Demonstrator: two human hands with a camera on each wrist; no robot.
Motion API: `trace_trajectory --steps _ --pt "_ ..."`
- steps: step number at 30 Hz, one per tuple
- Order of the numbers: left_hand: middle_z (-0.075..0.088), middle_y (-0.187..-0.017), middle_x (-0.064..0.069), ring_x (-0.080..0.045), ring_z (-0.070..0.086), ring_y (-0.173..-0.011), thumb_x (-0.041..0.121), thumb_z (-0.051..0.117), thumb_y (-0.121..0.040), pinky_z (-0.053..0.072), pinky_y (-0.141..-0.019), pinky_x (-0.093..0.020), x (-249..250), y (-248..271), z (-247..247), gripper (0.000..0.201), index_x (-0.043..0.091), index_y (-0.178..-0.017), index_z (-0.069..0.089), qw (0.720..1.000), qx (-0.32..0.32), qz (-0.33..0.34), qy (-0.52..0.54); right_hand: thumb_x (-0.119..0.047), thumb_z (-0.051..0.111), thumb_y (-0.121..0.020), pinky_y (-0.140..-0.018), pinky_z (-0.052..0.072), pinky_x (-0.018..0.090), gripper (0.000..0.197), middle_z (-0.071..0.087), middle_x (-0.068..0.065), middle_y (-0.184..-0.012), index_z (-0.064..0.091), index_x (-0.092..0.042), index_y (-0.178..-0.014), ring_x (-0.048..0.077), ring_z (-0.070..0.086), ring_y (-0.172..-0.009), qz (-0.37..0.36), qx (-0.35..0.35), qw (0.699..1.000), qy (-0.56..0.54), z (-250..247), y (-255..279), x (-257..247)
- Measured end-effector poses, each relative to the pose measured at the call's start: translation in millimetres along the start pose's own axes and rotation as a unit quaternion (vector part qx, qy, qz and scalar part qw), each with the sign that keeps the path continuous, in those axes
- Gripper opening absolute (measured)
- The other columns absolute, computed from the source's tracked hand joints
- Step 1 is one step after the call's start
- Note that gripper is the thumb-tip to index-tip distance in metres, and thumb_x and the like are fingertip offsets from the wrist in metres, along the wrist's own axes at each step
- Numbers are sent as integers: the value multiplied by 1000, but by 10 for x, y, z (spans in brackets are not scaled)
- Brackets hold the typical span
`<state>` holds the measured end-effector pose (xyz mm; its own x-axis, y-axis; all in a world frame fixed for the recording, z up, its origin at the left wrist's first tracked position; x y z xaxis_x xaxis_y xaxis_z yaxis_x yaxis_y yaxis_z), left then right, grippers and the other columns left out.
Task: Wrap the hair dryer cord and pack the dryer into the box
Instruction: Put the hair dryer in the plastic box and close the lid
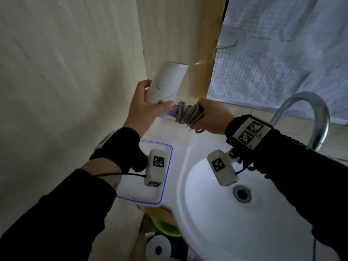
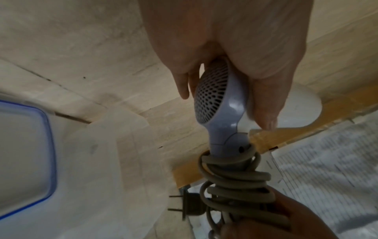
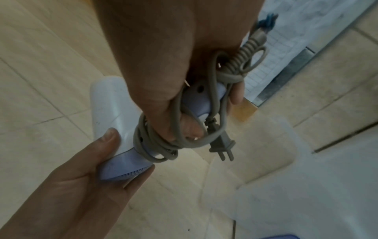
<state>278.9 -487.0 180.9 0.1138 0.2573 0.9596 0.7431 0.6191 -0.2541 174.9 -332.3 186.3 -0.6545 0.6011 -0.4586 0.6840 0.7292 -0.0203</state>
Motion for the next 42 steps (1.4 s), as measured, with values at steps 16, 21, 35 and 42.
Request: trace_trajectory --steps 16,21,35,42 --pt "53 -108 -9 -24 54 -93 21 82 -65 45 -75 -34 -1386 -1154 319 57 13 -102 40 963 81 -209 -146 -28 69 -74 -69 43 30 24 55 2 -80 52 -13 -84 19 52 -75 21 -213 976 47 775 -1655 726" --pt "57 -112 -13 -28 57 -96 22 77 -70 43 -67 -30 -1655 -1204 356 53 4 -109 47 944 46 -282 -165 -20 69 -75 -64 48 31 15 60 7 -71 61 -7 -77 19 53 -62 39 -302 952 26 977 -1836 835" --pt "62 -120 -22 -34 59 -110 15 51 -89 40 -72 -28 -1705 -1252 477 30 -3 -112 59 829 -157 -333 -421 -11 68 -78 -67 43 23 20 46 0 -75 49 -17 -74 10 42 -63 86 -427 900 23 1388 -1895 729" --pt "55 -128 -21 -34 52 -118 14 48 -90 39 -82 -30 -1716 -1295 444 37 -3 -123 50 841 -135 -317 -418 -17 70 -77 -93 46 36 28 51 10 -105 52 -12 -97 11 46 -70 88 -449 889 10 1606 -1875 780"
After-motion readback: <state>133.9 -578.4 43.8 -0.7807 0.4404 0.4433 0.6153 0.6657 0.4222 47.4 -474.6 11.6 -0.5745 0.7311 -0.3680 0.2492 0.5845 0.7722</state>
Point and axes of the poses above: each hand's wrist, its own y-axis away from the middle knuckle, its own z-axis out of the palm, x = y × z, the point moved 3 cm from there along -y, towards the middle knuckle
